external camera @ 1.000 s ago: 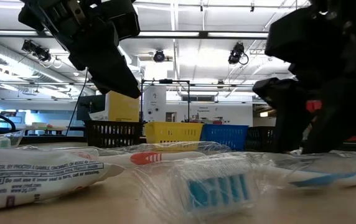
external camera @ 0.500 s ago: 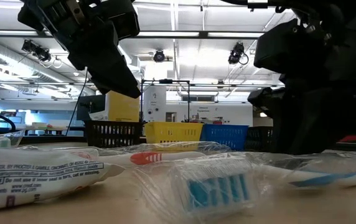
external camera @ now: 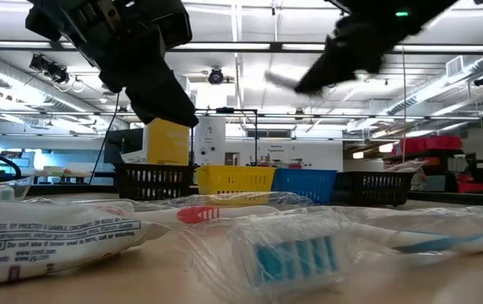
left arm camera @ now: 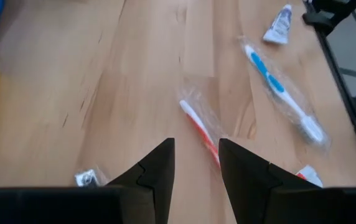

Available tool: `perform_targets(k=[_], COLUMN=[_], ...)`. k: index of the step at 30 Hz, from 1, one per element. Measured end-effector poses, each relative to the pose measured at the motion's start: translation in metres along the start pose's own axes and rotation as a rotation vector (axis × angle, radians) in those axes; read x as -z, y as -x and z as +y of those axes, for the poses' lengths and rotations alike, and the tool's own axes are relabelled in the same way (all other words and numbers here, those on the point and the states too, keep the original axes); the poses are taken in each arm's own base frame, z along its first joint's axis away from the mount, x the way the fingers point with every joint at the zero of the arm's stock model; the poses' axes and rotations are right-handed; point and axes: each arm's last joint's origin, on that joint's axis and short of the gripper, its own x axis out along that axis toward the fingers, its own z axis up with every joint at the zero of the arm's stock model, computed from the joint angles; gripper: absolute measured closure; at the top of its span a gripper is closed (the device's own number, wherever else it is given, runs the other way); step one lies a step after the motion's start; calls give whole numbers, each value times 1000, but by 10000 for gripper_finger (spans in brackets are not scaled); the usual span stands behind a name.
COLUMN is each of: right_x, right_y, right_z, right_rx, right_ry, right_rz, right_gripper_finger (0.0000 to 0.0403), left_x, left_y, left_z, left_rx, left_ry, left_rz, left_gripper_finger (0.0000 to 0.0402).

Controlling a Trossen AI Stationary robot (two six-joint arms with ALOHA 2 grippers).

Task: Pick & Place Travel size toiletries
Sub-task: Put the silver nail cutter into the blue basket

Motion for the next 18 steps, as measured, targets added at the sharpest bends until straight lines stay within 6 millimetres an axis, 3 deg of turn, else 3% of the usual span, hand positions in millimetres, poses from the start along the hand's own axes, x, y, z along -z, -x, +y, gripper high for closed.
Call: perform_targets(k=[2,4,8,13,18], right_x=[-2,0,13,42,66], right_y=[-6,-18,-51,-88,-108], right_z=[-27,-50,-86,-109,-112], right_rx=[227,327,222,126,137], right_ry=[-132,-263,-452,-516,-527], right_rz=[12,32,99,216,316], right_gripper_finger=[319,320,320,320,320], left_x=[-1,-2,-2,-3,-3], left_y=[0,0,0,0,0], left_z=[0,-1,-1,-1,-1], left_rx=[2,4,6,9,10], left_ry=[2,2,3,-24,-68], left_rz=[-12,-15,-20,-25,-27], left_gripper_finger=[270,270,270,270,270])
